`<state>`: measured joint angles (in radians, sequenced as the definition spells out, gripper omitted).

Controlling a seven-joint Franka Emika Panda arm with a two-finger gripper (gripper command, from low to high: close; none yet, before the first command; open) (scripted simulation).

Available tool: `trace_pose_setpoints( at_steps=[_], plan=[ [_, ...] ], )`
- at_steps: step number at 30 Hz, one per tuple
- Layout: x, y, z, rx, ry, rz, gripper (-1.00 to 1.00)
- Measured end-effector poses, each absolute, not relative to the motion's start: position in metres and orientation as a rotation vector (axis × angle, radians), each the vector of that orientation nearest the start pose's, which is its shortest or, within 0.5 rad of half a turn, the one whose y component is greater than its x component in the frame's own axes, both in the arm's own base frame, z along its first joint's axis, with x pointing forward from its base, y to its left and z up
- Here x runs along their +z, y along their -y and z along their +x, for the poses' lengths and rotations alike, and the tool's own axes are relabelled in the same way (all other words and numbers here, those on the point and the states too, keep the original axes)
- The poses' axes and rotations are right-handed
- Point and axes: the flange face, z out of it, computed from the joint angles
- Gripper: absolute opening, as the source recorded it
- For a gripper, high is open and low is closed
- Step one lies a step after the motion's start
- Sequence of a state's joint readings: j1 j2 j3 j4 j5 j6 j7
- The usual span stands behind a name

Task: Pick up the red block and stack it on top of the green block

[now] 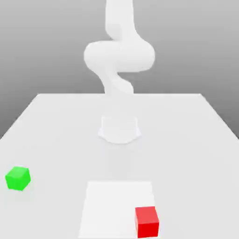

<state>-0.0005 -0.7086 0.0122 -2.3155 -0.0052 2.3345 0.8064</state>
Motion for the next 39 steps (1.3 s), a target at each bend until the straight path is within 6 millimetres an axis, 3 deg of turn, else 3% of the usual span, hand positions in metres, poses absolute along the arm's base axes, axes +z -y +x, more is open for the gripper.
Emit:
trace_pose_setpoints(
  at_steps=[6, 13, 18, 24, 29, 30, 36, 39],
  plan=[
    [0.572, -0.021, 0.448, -0.752, -1.071, -2.640, 0.00],
    [0.442, -0.037, 0.490, -0.499, -1.083, -2.781, 0.00],
    [0.346, -0.050, 0.497, -0.303, -1.078, -2.866, 0.00],
    [0.232, -0.064, 0.481, -0.053, -1.067, -2.943, 0.00],
    [0.162, -0.066, 0.476, -0.001, -1.065, -2.955, 0.00],
    [0.151, -0.066, 0.475, 0.000, -1.065, -2.955, -1.00],
    [0.145, -0.066, 0.475, -0.001, -1.065, -2.955, -1.00],
    [0.169, -0.066, 0.476, 0.000, -1.065, -2.955, -1.00]
  ],
)
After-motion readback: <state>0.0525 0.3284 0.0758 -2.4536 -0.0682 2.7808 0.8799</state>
